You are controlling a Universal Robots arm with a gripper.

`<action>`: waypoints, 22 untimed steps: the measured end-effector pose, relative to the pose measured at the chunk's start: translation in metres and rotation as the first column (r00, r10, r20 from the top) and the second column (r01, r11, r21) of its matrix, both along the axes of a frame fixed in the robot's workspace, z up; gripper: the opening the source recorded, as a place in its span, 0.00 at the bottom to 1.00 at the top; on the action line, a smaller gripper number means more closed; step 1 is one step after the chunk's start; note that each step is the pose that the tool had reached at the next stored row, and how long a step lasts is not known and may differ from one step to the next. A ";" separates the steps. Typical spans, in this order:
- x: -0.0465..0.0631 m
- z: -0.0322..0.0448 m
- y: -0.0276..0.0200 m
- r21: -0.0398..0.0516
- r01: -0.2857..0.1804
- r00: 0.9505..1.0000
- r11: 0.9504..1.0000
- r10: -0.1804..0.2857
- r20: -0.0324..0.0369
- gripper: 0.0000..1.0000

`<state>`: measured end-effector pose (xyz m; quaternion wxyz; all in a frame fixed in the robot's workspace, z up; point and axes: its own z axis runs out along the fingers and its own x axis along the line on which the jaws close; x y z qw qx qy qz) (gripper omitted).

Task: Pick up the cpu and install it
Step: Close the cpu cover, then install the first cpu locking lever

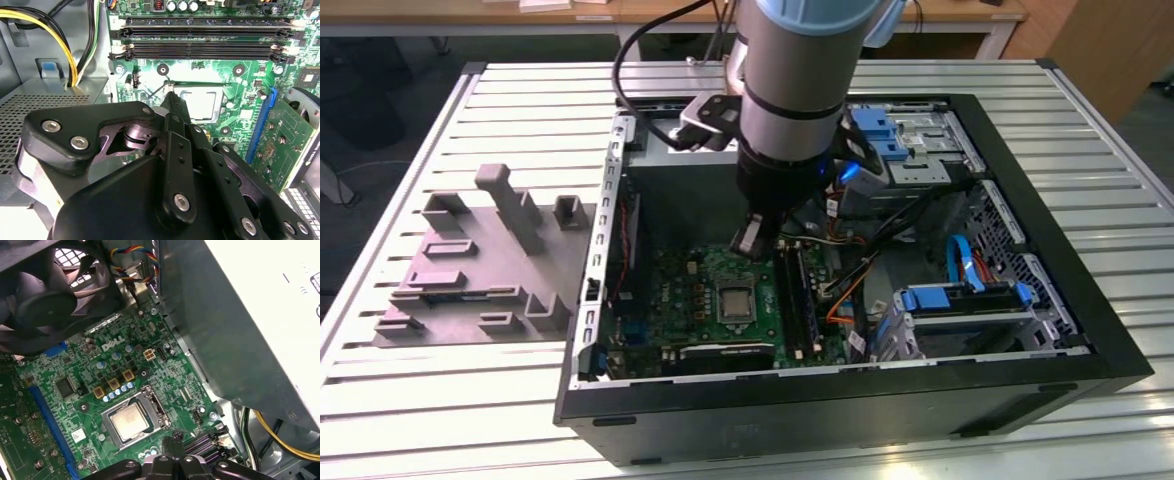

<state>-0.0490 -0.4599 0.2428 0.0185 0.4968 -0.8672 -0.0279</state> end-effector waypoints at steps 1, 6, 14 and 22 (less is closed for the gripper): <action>0.000 0.0000 -0.0006 0.000 -0.001 1.000 1.000 0.001 0.000 0.11; -0.003 0.0000 -0.0044 0.000 -0.004 1.000 1.000 0.004 0.000 0.11; -0.003 0.0000 -0.0048 0.000 -0.006 1.000 1.000 0.006 0.000 0.11; -0.003 0.0000 -0.0048 0.001 -0.006 1.000 1.000 0.006 0.000 0.11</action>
